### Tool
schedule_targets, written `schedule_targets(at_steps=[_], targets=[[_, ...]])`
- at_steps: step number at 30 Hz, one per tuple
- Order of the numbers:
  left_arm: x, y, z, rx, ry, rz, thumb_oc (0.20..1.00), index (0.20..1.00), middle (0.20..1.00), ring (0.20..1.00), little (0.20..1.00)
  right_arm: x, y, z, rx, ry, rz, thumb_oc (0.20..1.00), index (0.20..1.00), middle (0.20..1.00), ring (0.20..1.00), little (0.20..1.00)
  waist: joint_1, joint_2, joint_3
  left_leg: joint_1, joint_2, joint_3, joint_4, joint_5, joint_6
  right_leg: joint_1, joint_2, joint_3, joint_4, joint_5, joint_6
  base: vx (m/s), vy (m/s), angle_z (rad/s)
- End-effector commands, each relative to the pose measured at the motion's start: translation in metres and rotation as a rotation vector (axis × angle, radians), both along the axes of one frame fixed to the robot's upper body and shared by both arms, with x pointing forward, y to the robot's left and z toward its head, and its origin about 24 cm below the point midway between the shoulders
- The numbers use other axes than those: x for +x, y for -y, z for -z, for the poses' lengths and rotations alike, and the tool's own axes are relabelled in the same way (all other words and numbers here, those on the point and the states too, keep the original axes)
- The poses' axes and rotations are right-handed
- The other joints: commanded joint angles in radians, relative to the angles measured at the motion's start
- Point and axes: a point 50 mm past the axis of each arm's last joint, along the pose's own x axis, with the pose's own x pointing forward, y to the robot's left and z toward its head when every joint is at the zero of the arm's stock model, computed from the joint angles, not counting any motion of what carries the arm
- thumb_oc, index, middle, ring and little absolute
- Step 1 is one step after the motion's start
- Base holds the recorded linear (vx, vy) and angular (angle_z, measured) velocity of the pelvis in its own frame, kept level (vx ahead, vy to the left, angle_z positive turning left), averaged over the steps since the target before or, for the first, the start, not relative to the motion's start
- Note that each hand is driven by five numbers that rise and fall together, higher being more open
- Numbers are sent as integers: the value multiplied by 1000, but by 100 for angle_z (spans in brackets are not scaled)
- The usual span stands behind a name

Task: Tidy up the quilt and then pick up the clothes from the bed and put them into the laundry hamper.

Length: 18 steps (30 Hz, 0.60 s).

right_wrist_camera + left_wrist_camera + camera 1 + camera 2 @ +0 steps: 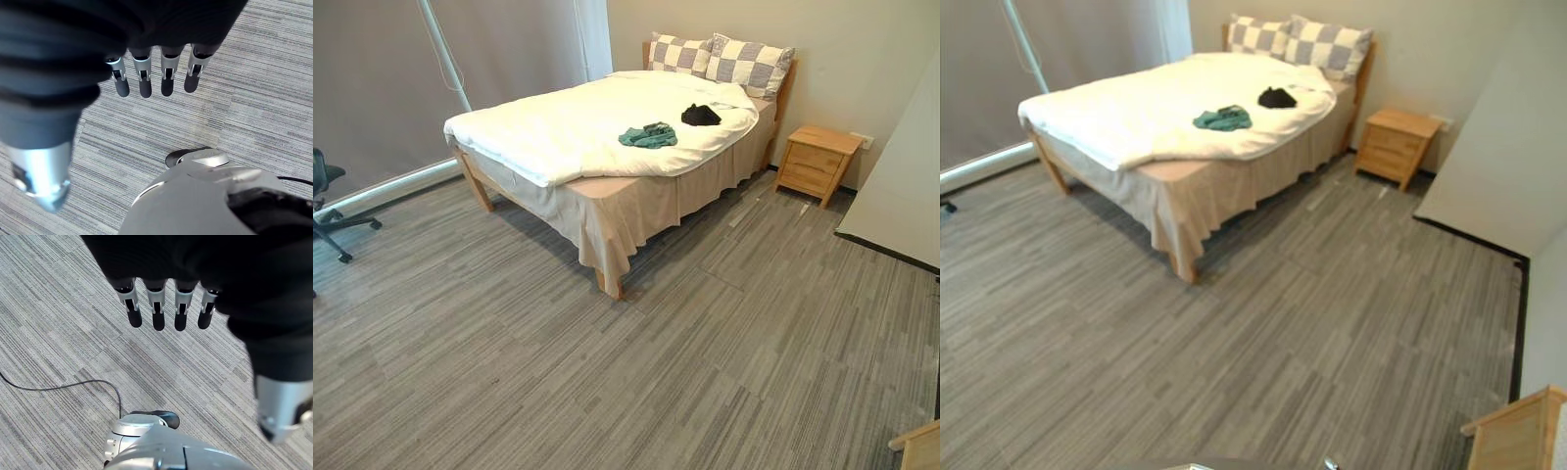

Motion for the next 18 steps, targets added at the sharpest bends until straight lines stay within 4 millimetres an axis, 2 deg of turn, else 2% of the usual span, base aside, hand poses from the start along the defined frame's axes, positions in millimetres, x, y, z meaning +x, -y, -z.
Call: schedule_targets(at_steps=[1,11,18], targets=[[15,4,0,26,-4,-8,1000,1000,1000,1000,1000,15,-2,-1,2,19,-12,1000,1000,1000,1000,1000,-5,-30,20,33,10,-24,-98,33,-25,110,-108,17,-250,193,129,0,0,0],[9,1,-1,46,-107,20,1000,1000,1000,1000,1000,19,-6,-1,24,18,-69,1000,1000,1000,1000,1000,-6,-34,28,24,9,-24,-98,38,-24,101,-108,17,-250,195,128,2,0,1],[1,3,0,45,-166,9,1000,1000,1000,1000,1000,13,-7,0,31,-14,-55,1000,1000,1000,1000,1000,-9,-31,33,31,7,-26,-98,34,-23,105,-108,22,-250,193,128,20,10,0]])
